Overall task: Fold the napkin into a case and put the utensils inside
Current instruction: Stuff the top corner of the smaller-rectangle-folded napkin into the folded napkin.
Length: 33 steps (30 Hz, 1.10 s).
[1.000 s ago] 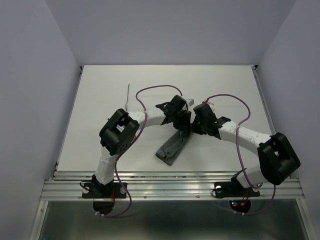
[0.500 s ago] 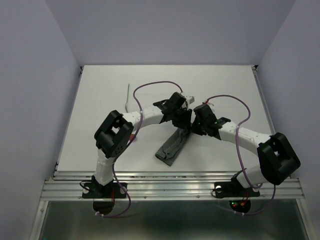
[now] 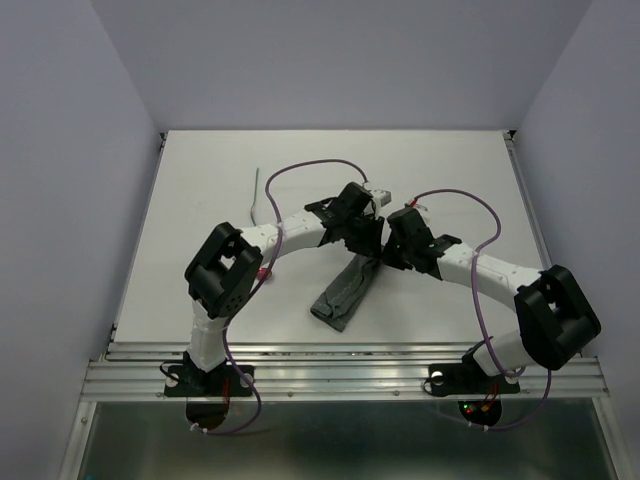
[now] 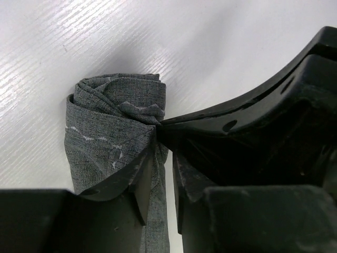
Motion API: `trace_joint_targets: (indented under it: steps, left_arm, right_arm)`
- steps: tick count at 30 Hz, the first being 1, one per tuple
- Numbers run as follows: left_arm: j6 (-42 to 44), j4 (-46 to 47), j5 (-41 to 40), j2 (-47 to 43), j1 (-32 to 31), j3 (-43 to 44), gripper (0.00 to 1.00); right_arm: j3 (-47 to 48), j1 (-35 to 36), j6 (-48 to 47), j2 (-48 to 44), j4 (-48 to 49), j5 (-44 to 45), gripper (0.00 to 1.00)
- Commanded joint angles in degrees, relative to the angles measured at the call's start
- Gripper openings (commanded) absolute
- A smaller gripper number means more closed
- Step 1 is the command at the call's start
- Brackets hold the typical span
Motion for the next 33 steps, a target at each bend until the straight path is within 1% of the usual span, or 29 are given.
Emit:
trace_joint_targets:
  steps: [1, 2, 3, 4, 11, 16, 20, 26, 28, 33]
  left_arm:
    - [1.0, -0.1, 0.4, -5.0, 0.0, -0.1, 0.31]
    - [1.1, 0.0, 0.4, -5.2, 0.1, -0.4, 0.24]
    - [1.0, 0.1, 0.4, -5.2, 0.1, -0.6, 0.21]
    - [1.0, 0.2, 0.4, -4.8, 0.2, -0.8, 0.15]
    - [1.0, 1.7, 2.7, -1.8, 0.2, -1.0, 0.0]
    - [0.7, 3.6, 3.7, 1.2, 0.2, -1.6, 0.0]
    - [-0.2, 6.2, 6.4, 2.9, 0.2, -2.3, 0.0]
    - [-1.4, 8.6, 8.2, 5.9, 0.0, -2.5, 0.0]
    - [-1.4, 8.7, 8.3, 5.3, 0.0, -2.6, 0.0]
    - [-0.9, 7.9, 9.1, 0.4, -0.1, -3.4, 0.0]
  right_arm:
    - [-0.1, -0.1, 0.5, -1.4, 3.0, 0.6, 0.01]
    - [-0.1, -0.1, 0.5, -1.4, 3.0, 0.7, 0.01]
    - [-0.1, -0.1, 0.5, -1.4, 3.0, 0.7, 0.01]
    - [0.0, -0.1, 0.5, -1.4, 3.0, 0.7, 0.01]
    - [0.0, -0.1, 0.7, -1.7, 3.0, 0.8, 0.01]
    - [0.0, -0.1, 0.6, -1.8, 3.0, 0.7, 0.01]
    - [0.1, -0.1, 0.6, -1.8, 3.0, 0.7, 0.01]
    - [0.4, -0.1, 0.4, -1.7, 3.0, 0.7, 0.01]
    - [0.3, -0.1, 0.4, -1.7, 3.0, 0.8, 0.01]
    - [0.0, -0.1, 0.6, -1.7, 3.0, 1.0, 0.01]
